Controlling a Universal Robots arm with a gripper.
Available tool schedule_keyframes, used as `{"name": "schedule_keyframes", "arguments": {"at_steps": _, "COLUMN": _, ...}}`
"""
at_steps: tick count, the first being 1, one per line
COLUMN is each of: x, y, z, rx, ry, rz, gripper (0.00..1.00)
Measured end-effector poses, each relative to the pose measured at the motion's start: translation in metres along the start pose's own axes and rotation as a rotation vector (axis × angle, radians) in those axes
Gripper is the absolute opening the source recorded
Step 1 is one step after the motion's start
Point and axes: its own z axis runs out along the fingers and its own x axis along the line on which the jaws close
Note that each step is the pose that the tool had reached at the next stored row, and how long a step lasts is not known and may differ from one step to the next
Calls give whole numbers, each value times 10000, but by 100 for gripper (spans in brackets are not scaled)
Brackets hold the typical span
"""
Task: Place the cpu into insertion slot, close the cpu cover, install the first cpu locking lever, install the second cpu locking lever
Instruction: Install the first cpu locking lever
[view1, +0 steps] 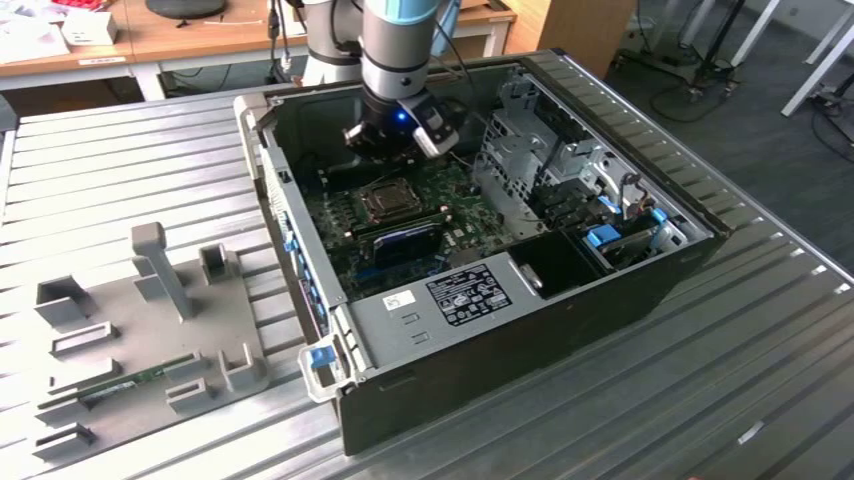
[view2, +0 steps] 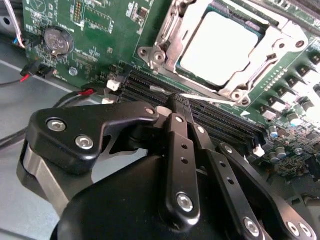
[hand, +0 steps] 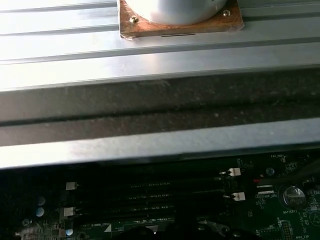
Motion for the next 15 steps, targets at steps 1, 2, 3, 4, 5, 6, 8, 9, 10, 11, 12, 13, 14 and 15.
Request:
{"name": "schedule_keyframes", "arguments": {"at_steps": 1, "x": -5, "y": -5, "z": 4, "rx": -1, "ry": -1, "rz": 4, "gripper": 10}}
{"name": "schedule_keyframes", "arguments": {"at_steps": 2, "x": -8, "y": -10, "z": 8, "rx": -1, "ry": -2, "rz": 8, "gripper": 10}}
{"name": "schedule_keyframes", "arguments": {"at_steps": 3, "x": -12, "y": -14, "z": 13, "rx": -1, "ry": -4, "rz": 12, "gripper": 10}}
{"name": "schedule_keyframes", "arguments": {"at_steps": 4, "x": -13, "y": -14, "z": 14, "rx": 2, "ry": -4, "rz": 15, "gripper": 10}}
{"name": "schedule_keyframes", "arguments": {"at_steps": 5, "x": -13, "y": -14, "z": 14, "rx": 3, "ry": -4, "rz": 19, "gripper": 10}}
{"name": "schedule_keyframes", "arguments": {"at_steps": 6, "x": -13, "y": -15, "z": 14, "rx": 4, "ry": -4, "rz": 20, "gripper": 10}}
{"name": "schedule_keyframes", "arguments": {"at_steps": 8, "x": -13, "y": -14, "z": 16, "rx": 1, "ry": -5, "rz": 19, "gripper": 10}}
{"name": "schedule_keyframes", "arguments": {"at_steps": 9, "x": -14, "y": -14, "z": 14, "rx": 1, "ry": -6, "rz": 19, "gripper": 10}}
{"name": "schedule_keyframes", "arguments": {"at_steps": 10, "x": -14, "y": -12, "z": 6, "rx": 1, "ry": -6, "rz": 19, "gripper": 10}}
{"name": "schedule_keyframes", "arguments": {"at_steps": 11, "x": -15, "y": -9, "z": -6, "rx": 1, "ry": -6, "rz": 19, "gripper": 10}}
{"name": "schedule_keyframes", "arguments": {"at_steps": 12, "x": -16, "y": -5, "z": -19, "rx": 0, "ry": -6, "rz": 19, "gripper": 10}}
{"name": "schedule_keyframes", "arguments": {"at_steps": 13, "x": -16, "y": -2, "z": -32, "rx": 0, "ry": -6, "rz": 19, "gripper": 10}}
{"name": "schedule_keyframes", "arguments": {"at_steps": 14, "x": -17, "y": 2, "z": -45, "rx": 0, "ry": -6, "rz": 19, "gripper": 10}}
{"name": "schedule_keyframes", "arguments": {"at_steps": 15, "x": -18, "y": 5, "z": -60, "rx": -1, "ry": -6, "rz": 19, "gripper": 10}}
